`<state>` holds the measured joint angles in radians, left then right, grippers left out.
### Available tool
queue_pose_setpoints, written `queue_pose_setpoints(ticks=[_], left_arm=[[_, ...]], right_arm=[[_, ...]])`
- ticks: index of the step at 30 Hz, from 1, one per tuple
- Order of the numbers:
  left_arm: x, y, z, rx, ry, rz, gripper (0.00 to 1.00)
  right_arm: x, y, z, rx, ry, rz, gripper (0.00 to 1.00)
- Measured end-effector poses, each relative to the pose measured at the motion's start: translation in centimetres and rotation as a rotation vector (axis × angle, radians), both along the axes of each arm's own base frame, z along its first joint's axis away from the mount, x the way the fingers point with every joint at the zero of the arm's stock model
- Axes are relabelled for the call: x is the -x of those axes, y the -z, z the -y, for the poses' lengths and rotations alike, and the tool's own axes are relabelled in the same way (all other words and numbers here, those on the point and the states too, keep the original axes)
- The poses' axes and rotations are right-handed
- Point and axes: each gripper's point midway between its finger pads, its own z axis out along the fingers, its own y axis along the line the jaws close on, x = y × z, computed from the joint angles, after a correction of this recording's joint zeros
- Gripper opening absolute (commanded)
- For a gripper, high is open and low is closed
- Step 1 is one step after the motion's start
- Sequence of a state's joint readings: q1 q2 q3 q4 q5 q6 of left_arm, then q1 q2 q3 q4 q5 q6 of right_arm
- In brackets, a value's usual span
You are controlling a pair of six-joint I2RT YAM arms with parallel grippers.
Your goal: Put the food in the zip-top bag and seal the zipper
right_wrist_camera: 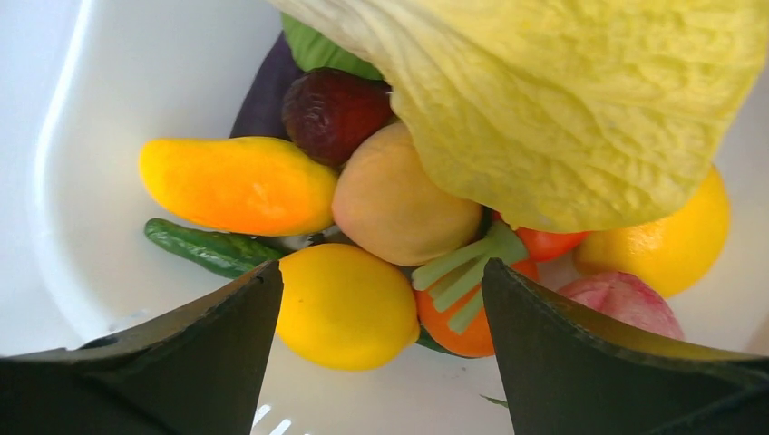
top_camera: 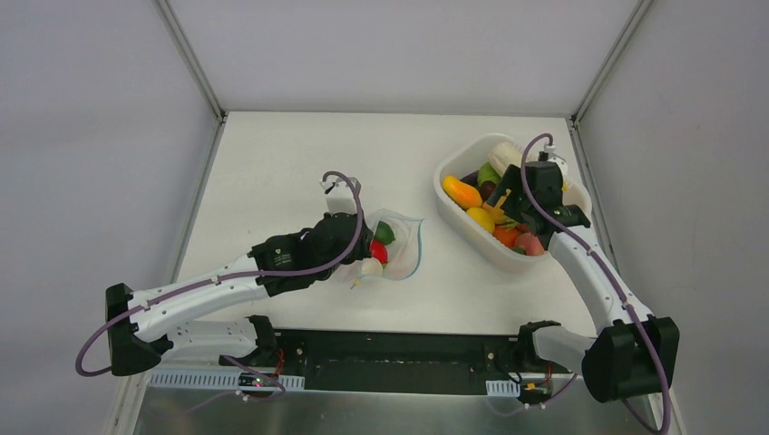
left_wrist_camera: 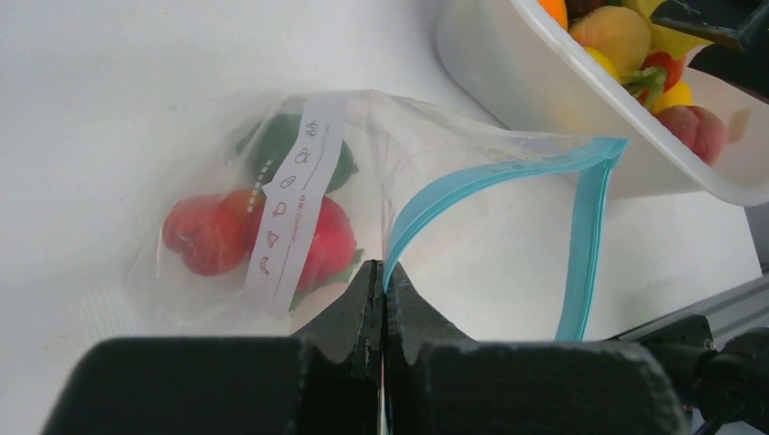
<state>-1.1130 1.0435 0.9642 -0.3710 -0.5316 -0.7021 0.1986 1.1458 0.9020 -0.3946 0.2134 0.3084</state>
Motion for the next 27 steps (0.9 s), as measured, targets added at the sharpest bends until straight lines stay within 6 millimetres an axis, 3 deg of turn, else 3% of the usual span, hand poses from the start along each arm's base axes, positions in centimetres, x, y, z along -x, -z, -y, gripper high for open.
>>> queue_pose_setpoints(ticks=[4,12,23,25,27], left_arm=[[-0.3,0.0,-0.6,-0.011,-0.029,0.010,0.00],[-0.3,-0.7,-1.1,0.003,-0.042,0.028,0.00],[-0.2,-0.7,-1.6,0.009,-0.050,0.036,0.00],[-0.2,-0.7,-1.6,0.008,-0.050,0.036,0.00],[-0.2,-0.6,-1.6,0.008,-0.049,0.035,0.00]], right_arm=[[-0.5,0.0,-0.6,-0.020,-0.025,0.011,0.86],[-1.2,3.6,0.5,0.052,0.025,-0.096,0.86],[-3.4,5.2,0.7,0.080,0.046,-0.079,0.93],[-3.6,5.2,0.6,0.076,0.047,-0.072,0.88],[-3.6,5.3,0.6,0.076,0.047,-0.067,0.74]])
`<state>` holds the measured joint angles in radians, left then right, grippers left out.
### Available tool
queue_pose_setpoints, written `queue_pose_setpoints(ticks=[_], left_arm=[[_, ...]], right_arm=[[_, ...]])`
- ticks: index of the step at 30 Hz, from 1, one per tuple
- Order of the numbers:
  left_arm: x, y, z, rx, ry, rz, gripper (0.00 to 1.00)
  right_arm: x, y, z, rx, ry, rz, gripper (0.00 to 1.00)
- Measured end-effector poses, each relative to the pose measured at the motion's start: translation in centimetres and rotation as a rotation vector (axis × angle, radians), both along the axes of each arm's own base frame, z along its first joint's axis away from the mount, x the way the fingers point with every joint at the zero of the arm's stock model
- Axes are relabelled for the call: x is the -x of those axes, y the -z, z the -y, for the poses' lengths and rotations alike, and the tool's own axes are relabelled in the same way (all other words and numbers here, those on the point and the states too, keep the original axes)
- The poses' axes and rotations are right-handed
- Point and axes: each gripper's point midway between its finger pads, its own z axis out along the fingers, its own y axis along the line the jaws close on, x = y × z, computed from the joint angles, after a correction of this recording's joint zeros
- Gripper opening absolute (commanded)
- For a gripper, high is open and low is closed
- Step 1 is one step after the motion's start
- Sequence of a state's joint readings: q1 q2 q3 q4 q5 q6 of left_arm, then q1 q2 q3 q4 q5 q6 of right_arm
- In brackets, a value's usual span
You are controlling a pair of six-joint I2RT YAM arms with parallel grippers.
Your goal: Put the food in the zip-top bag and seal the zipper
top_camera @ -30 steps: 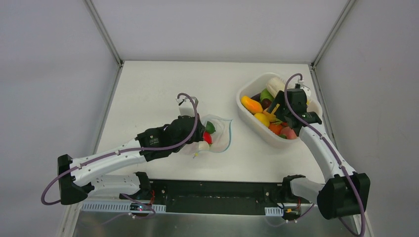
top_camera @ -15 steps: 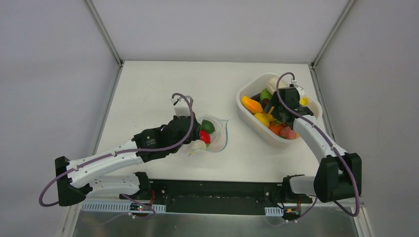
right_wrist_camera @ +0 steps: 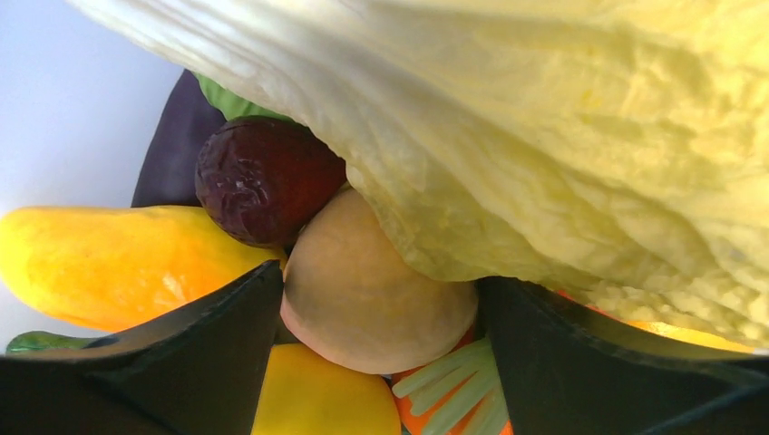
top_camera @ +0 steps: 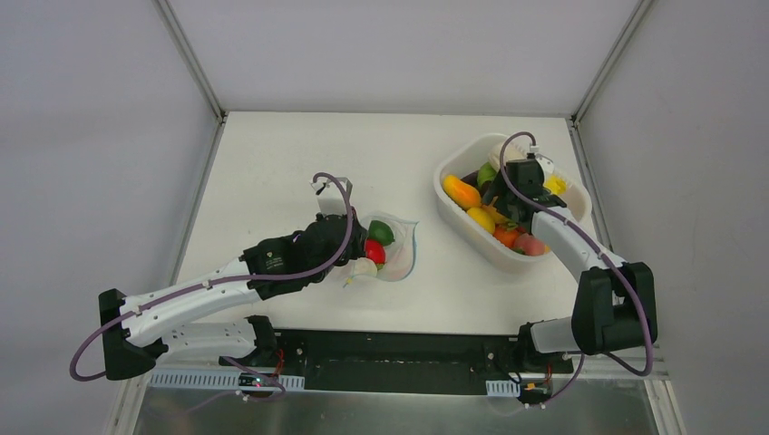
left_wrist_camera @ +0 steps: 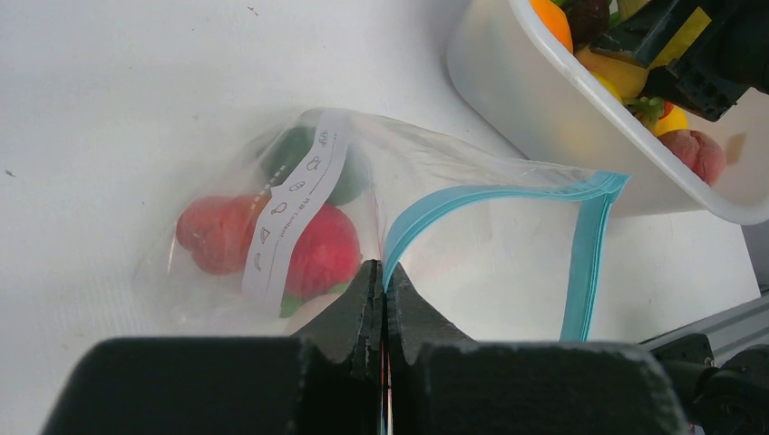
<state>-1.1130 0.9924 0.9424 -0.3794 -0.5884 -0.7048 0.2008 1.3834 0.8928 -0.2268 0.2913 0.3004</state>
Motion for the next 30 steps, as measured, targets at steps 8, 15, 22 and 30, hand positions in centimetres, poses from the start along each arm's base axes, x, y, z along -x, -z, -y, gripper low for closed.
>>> queue_pose_setpoints(ticks=[8,15,22,30], left_arm=[[0.1,0.1,0.0,-0.001,0.004,-0.003,0.00],[0.0,0.1,0.1,0.003,0.004,-0.001,0.00],[0.0,0.2,0.1,0.002,0.004,-0.002,0.00],[0.0,0.2,0.2,0.008,0.006,0.000,0.00]], right_arm=[[0.3,0.4,-0.1,-0.005,-0.017,-0.014,0.43],[1.7,-3.8,-0.5,-0.064,-0.047,0.122,0.34],[3.3,-8.2,-1.7,-0.145,-0.111,0.260,0.39],[4.8,-7.1,-2.8,-0.202,-0.159,0.232,0.40]])
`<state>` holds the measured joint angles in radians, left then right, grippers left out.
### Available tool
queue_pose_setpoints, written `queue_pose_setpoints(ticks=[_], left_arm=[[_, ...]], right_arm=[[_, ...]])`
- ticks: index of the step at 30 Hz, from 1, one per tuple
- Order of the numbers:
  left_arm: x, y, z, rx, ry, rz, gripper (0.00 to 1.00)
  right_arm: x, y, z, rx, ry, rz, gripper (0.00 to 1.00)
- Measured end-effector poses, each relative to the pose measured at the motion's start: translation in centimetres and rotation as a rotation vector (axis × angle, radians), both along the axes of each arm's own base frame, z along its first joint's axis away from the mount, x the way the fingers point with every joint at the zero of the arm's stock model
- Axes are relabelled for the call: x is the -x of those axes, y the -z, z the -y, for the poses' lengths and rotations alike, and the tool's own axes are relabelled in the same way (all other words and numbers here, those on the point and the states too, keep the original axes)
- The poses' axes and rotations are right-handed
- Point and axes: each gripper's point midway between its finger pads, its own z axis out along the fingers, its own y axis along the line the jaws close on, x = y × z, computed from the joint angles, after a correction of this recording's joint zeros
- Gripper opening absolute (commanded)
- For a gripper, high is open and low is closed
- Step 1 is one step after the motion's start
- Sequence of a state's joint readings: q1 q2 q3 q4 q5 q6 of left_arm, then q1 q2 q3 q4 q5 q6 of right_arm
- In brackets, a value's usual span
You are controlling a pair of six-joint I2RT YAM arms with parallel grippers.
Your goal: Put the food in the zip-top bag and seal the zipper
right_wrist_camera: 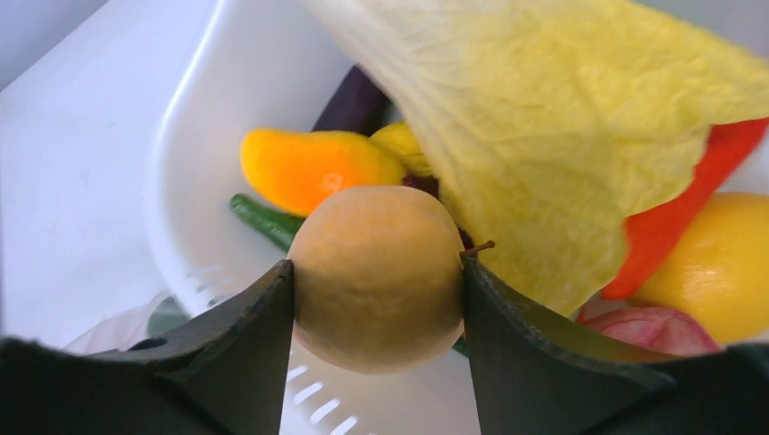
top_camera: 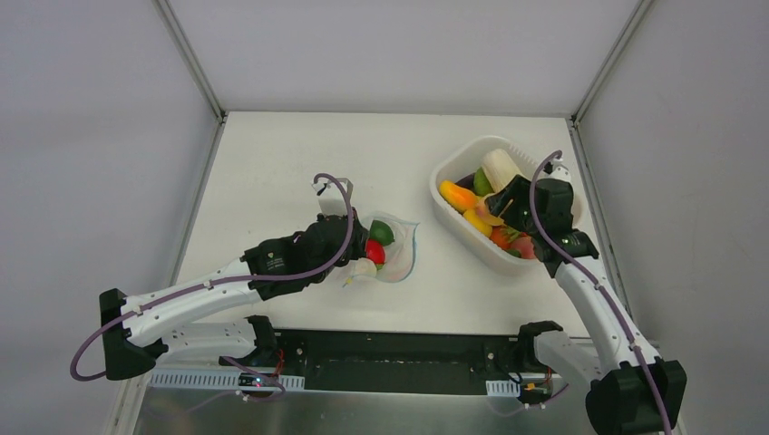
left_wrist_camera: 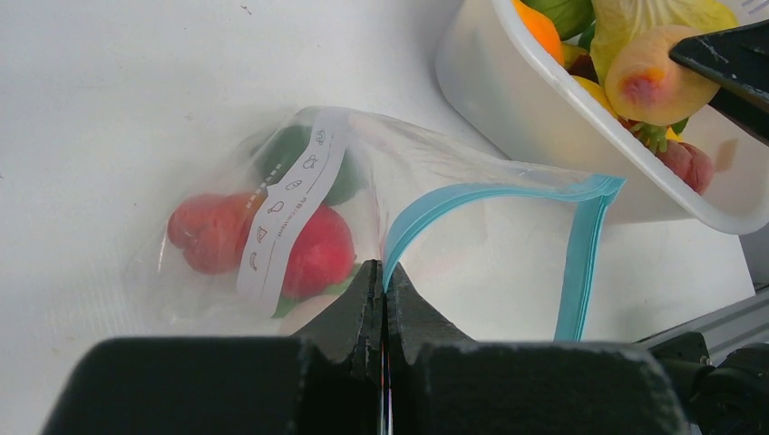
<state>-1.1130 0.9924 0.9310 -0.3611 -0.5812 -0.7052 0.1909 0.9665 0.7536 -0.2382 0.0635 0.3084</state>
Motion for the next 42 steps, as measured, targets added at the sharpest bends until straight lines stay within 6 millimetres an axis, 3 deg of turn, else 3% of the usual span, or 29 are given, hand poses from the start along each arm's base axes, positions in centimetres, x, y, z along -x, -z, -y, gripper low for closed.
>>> queue_pose_setpoints(ticks=[10,17,24,31,40,42], left_arm=[[0.1,0.1,0.3,0.008,0.010,-0.003,0.00],[0.2,0.0,0.7,0.025,0.027,-0.005,0.00],[0.2,0.1,1.2,0.031,0.039,-0.010,0.00],[0.2,0.5,1.6,0.026,0.051,-0.021,0.00],[0.5,0.5,1.9,0.032,0.067,-0.029,0.00],[0.5,0.5,1.9,0.033,0.068,-0.028,0.00]], right_arm=[[3.5,-4.5,-4.6,-0.183,-0.250,0.107,0.40],[7.9,-10.7,-10.3,-0.427,-0.575,0.214,0.40],[13.6,-12.9,-15.3,-0.488,-0.880,0.218,0.39],[17.3,-12.6,-19.1,-0.427,-1.057,0.201,0.39],[16.1,-8.0,-22.6,-0.159,-0.970,0.168,0.41],[15.3,-7.0,-22.9,-0.077,-0.918,0.181,0.48]])
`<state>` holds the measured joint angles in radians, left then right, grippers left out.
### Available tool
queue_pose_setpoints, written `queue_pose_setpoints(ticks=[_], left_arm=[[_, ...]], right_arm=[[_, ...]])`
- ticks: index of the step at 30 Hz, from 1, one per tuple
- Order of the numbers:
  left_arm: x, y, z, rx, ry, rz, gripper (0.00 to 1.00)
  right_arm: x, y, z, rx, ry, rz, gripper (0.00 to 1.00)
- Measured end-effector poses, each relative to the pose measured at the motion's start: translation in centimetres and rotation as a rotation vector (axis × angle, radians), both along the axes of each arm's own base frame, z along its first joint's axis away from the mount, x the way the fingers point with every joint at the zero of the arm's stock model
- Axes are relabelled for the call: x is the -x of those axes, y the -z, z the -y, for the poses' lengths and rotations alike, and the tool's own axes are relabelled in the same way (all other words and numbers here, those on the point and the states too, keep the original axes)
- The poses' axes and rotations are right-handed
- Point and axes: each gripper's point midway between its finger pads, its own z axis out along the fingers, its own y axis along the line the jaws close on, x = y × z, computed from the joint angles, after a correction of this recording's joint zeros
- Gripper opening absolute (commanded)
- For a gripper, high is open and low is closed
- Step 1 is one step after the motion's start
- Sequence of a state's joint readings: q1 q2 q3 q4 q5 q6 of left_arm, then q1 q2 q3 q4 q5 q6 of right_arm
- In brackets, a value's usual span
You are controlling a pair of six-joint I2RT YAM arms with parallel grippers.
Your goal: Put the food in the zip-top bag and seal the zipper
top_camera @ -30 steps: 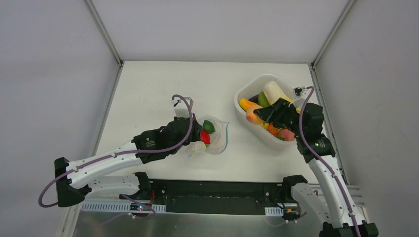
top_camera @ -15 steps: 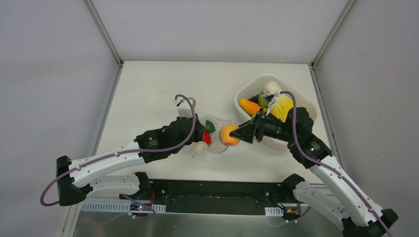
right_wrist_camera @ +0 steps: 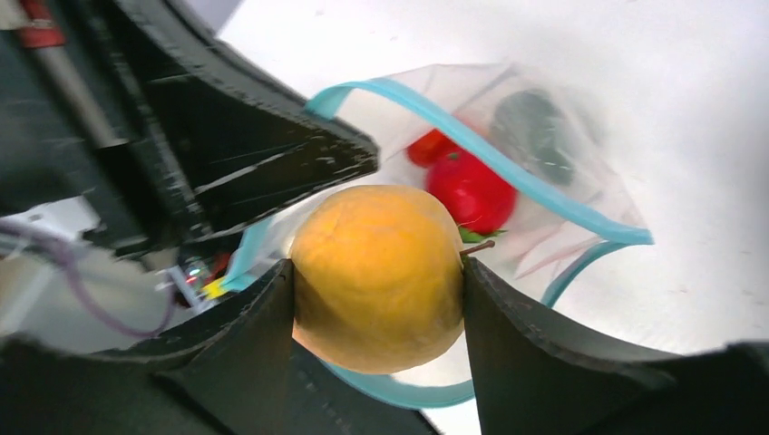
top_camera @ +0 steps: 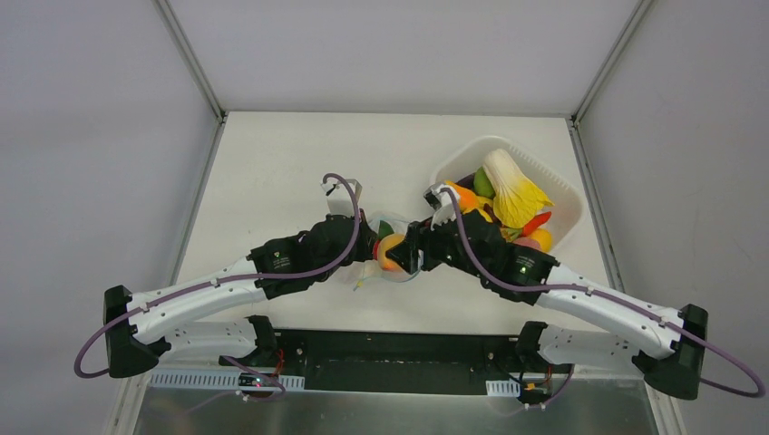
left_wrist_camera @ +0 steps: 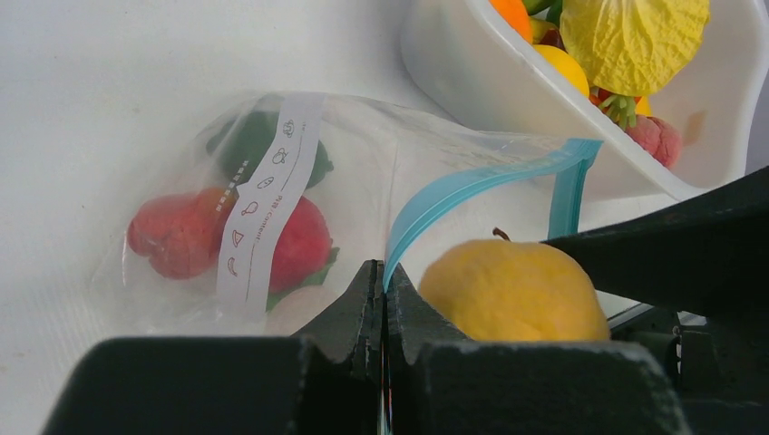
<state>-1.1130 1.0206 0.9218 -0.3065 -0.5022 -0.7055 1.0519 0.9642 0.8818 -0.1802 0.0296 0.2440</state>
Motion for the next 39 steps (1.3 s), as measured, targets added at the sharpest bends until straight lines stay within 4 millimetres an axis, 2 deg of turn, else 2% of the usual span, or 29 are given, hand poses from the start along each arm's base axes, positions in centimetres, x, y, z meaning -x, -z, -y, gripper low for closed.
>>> queue_pose_setpoints(ticks=[3,5,12,18,21,23,25,28,30,33,36,37,39], left_arm=[[0.0,0.0,0.0,0.002,0.001,0.001,0.00],[0.0,-0.1,0.0,0.004,0.001,0.002,0.00],[0.2,-0.7,-0.4,0.029,0.001,0.013,0.00],[0.3,-0.9,-0.6,0.043,0.001,0.021,0.00],[0.3,-0.8,-0.6,0.040,0.000,0.020,0.00],[0.3,-0.8,-0.7,0.041,0.000,0.020,0.00],[0.3,-0.9,-0.8,0.043,-0.003,0.023,0.00],[0.4,-0.8,-1.1,0.044,-0.006,0.025,0.00],[0.4,-0.9,-1.1,0.045,-0.007,0.026,0.00],[0.4,-0.9,-1.2,0.044,-0.007,0.025,0.00],[0.4,-0.8,-1.2,0.044,-0.007,0.025,0.00],[0.4,-0.8,-1.2,0.043,-0.007,0.025,0.00],[0.4,-0.8,-1.2,0.042,-0.007,0.025,0.00]], right_arm=[[-1.0,1.0,-0.2,0.070,0.076,0.070,0.56],[-1.6,1.1,-0.2,0.101,0.122,0.122,0.70],[-3.1,-0.3,0.1,0.113,0.241,0.252,0.91],[-2.5,-2.2,-0.2,0.033,0.204,0.263,0.90],[-1.6,-4.4,0.7,-0.054,0.185,0.272,0.85],[-1.3,-6.3,2.0,-0.127,0.210,0.288,0.79],[-1.8,-8.0,4.2,-0.191,0.296,0.309,0.78],[-3.6,-8.8,7.7,-0.213,0.476,0.324,0.78],[-5.3,-8.3,9.6,-0.180,0.584,0.323,0.78],[-9.0,-5.7,12.6,-0.050,0.736,0.285,0.79],[-13.2,-2.6,16.0,0.067,0.857,0.185,0.80],[-14.7,-0.9,17.6,0.104,0.895,0.126,0.80],[-16.3,1.7,19.5,0.143,0.923,0.026,0.80]])
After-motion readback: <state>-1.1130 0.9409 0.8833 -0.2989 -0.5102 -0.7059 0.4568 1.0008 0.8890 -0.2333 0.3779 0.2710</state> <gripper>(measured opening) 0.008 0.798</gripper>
